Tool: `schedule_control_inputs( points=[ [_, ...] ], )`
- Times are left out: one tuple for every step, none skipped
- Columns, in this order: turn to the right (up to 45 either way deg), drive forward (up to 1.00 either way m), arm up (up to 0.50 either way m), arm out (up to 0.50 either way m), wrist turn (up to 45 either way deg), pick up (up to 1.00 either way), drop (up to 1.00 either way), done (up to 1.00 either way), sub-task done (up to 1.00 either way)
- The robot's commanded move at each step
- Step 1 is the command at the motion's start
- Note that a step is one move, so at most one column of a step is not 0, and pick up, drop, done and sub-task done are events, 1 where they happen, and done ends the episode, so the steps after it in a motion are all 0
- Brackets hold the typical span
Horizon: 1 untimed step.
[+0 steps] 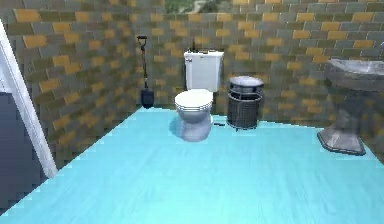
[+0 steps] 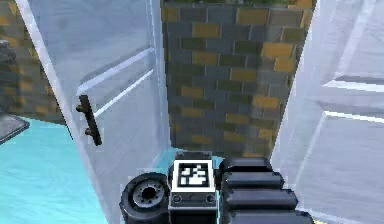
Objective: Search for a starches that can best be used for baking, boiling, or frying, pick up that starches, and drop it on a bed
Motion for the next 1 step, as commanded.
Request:
schedule_control_inputs(
  points=[
    [-45.0,0.0,0.0,0.0,0.0,0.0,0.0,0.0,0.0]
  ],
)
